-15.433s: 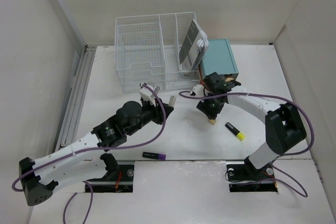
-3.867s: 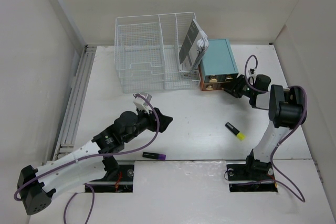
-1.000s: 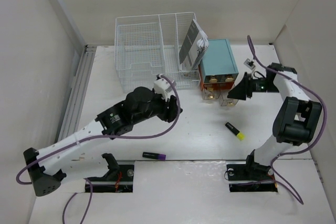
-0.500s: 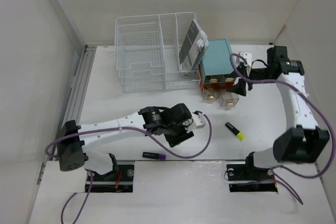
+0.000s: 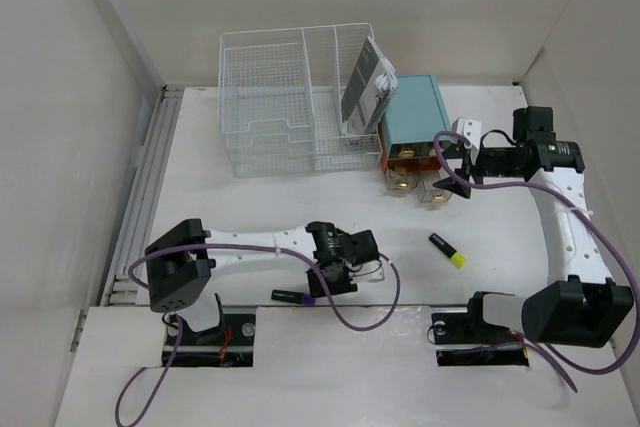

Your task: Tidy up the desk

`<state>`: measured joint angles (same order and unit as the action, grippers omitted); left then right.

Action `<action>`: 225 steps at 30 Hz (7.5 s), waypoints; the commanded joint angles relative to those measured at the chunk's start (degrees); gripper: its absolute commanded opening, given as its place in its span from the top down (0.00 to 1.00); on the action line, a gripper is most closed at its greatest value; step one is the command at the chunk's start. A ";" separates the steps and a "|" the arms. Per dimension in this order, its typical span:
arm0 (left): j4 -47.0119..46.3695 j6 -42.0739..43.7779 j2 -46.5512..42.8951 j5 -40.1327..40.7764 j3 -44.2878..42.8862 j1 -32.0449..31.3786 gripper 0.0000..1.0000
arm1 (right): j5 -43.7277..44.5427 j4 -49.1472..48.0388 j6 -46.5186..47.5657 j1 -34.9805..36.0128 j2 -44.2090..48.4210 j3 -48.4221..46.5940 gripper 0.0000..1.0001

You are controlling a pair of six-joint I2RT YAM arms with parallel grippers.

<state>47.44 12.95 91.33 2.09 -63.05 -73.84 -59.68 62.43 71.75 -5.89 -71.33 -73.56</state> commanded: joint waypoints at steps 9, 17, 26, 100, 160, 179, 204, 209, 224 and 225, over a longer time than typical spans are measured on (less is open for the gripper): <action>-1.56 2.25 -6.33 -2.35 6.35 -2.45 0.55 | -1.76 -2.23 0.24 0.44 0.49 1.05 0.29; -3.31 2.87 -5.81 -2.97 8.20 -3.59 0.55 | -2.28 -2.23 0.24 0.44 -0.56 1.05 0.29; -5.78 3.40 -1.42 -3.49 8.82 -4.64 0.55 | -1.14 -1.70 0.24 0.44 -0.04 1.05 0.29; -29.24 -11.19 -37.62 9.16 3.54 -2.01 1.00 | 56.08 -15.93 -30.78 26.71 -13.22 21.52 0.26; -36.54 -6.27 -43.60 5.82 11.54 3.53 1.00 | 22.94 -20.16 -11.72 10.55 -25.09 -3.70 0.92; -39.26 -6.27 -43.08 2.04 12.07 5.29 1.00 | 23.99 -19.97 -17.25 7.21 -13.48 3.68 0.72; -46.55 -11.19 -42.55 -0.42 13.74 6.43 1.00 | 42.27 -27.90 -26.31 6.68 -20.96 7.99 0.96; -57.18 -15.76 -43.08 -1.47 16.99 6.43 1.00 | 42.89 -25.62 -25.69 6.68 -19.20 9.57 0.96; -82.68 -21.56 -31.66 0.99 19.11 6.96 1.00 | 43.42 -18.84 -22.18 6.68 -14.98 13.61 0.96; -83.55 -22.17 -30.61 0.21 18.49 7.74 1.00 | 43.42 -18.14 -21.65 6.68 -14.98 13.62 0.96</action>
<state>-27.22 -7.01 59.07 2.57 -43.09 -67.20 -16.45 41.01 49.06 1.10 -88.16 -60.77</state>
